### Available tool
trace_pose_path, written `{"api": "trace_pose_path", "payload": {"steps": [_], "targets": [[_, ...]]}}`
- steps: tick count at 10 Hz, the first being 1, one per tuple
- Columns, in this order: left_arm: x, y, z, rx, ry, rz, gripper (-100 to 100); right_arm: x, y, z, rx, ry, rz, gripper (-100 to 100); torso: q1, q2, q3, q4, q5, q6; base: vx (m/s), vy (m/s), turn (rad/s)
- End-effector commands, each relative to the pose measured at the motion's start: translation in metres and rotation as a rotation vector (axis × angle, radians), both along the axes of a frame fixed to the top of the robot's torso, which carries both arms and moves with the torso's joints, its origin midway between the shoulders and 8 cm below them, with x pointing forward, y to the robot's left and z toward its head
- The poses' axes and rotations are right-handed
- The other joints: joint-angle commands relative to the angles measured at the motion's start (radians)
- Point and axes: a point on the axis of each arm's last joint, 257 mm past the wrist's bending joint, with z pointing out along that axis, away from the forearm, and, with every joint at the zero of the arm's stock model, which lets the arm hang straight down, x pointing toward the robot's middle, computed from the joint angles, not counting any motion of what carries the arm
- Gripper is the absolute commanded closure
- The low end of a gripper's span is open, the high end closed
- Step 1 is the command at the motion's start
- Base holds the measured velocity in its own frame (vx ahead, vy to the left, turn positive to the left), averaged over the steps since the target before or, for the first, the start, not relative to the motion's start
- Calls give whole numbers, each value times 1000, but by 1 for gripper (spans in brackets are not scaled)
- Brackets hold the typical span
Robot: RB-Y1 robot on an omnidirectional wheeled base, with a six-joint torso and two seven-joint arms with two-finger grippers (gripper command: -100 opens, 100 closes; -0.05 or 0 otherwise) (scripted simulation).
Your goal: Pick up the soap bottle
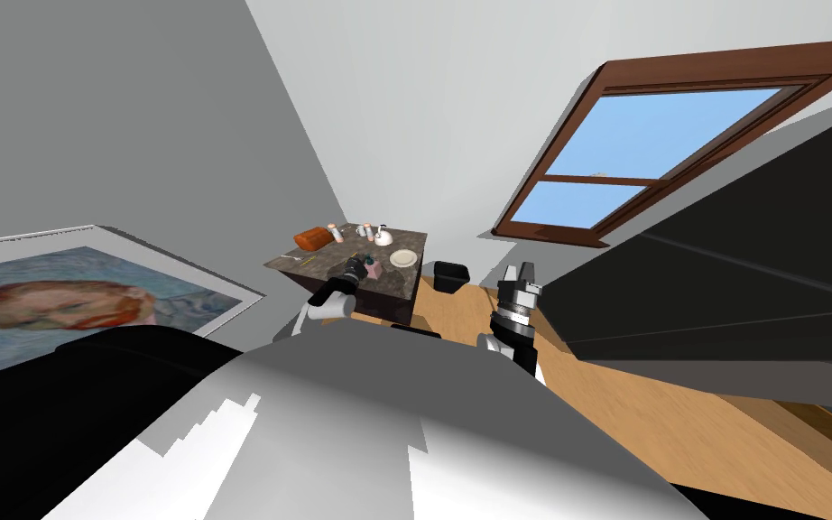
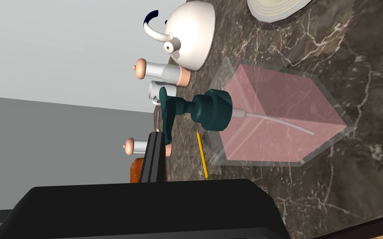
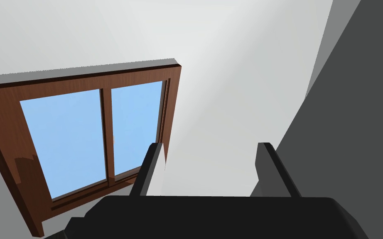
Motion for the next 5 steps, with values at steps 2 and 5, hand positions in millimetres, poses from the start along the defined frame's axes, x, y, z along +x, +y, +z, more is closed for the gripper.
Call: {"api": "trace_pose_path", "payload": {"steps": [2,5], "targets": [[0,0,0,0,0,0,100,0,0,0,0,0,0,0,0,0,0,0,0,0,0,0,0],[1,1,0,18,10,-16,-100,0,0,0,0,0,0,0,0,0,0,0,0,0,-3,2,-7]]}}
